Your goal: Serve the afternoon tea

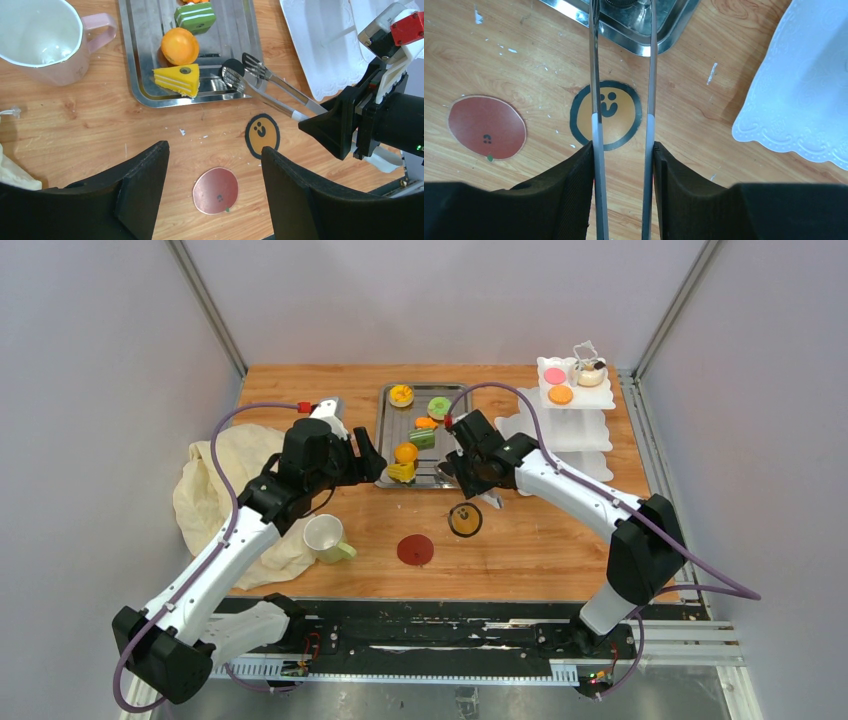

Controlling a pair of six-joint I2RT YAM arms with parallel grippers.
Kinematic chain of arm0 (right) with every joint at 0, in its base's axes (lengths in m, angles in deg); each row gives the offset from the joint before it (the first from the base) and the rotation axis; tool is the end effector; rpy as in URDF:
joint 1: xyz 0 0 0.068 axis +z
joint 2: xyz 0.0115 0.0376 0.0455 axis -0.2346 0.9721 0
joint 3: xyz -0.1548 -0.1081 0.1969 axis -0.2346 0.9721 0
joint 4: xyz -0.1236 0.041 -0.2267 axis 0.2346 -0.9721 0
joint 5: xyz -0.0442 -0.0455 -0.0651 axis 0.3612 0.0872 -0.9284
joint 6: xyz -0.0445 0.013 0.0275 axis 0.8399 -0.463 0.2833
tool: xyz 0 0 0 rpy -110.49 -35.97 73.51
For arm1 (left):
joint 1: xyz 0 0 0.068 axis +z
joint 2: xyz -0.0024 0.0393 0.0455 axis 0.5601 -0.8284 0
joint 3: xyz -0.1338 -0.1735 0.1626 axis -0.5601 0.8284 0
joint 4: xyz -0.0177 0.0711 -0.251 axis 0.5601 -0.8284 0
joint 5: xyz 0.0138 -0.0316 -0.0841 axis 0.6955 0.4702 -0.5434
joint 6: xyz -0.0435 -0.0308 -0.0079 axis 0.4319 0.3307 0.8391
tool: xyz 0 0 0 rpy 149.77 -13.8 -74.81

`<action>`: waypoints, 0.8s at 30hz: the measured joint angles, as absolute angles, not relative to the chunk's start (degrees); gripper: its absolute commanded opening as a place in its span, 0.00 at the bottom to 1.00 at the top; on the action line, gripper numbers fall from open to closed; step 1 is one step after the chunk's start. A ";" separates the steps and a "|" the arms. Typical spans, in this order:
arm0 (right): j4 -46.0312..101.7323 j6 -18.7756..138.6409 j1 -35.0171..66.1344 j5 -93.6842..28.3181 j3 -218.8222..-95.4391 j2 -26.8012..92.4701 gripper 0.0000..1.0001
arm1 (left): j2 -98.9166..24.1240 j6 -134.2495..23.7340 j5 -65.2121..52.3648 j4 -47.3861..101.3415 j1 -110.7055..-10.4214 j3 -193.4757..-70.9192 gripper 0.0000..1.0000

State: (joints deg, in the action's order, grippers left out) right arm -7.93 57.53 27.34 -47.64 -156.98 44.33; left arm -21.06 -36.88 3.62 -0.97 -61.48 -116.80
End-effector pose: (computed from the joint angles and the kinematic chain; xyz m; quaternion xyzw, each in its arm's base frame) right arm 0.2664 0.2250 0.2747 -0.2395 0.9171 0.0777 0.3090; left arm 0.2031 -0.1041 0.3384 -0.0270 0.8573 -0.2350 0.4572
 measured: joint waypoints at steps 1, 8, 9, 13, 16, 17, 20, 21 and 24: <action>-8.09 57.60 27.36 -48.01 -156.98 44.33 0.44 | -21.06 -36.88 3.64 -0.97 -61.48 -116.80 0.72; -9.57 57.77 27.58 -48.92 -156.98 44.33 0.43 | -21.06 -37.12 3.64 -0.97 -61.48 -116.80 0.72; -9.57 57.77 27.60 -48.92 -156.98 44.33 0.41 | -21.06 -37.12 3.64 -0.95 -61.48 -116.80 0.72; -9.51 57.71 27.60 -48.86 -156.98 44.44 0.35 | -21.06 -37.14 3.62 -0.95 -61.48 -116.80 0.72; -9.42 57.71 27.60 -48.88 -156.98 45.01 0.28 | -21.06 -37.43 3.64 -0.97 -61.48 -116.80 0.72; -9.40 57.71 27.60 -48.88 -156.98 45.31 0.24 | -21.06 -37.54 3.64 -0.97 -61.48 -116.80 0.72; -9.44 57.69 27.60 -48.90 -156.98 45.71 0.17 | -20.95 -37.80 3.84 -1.04 -61.48 -116.80 0.72; -9.38 57.64 27.60 -48.92 -156.98 45.62 0.17 | -20.84 -37.89 3.92 -1.06 -61.48 -116.80 0.72; -9.51 57.43 27.60 -49.14 -156.98 44.61 0.16 | -20.42 -37.95 4.08 -1.19 -61.48 -116.80 0.72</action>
State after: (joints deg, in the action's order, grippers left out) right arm -9.51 57.43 27.60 -49.14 -156.98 44.61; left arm -20.42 -37.95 4.08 -1.19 -61.48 -116.80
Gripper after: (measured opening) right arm 0.397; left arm 0.719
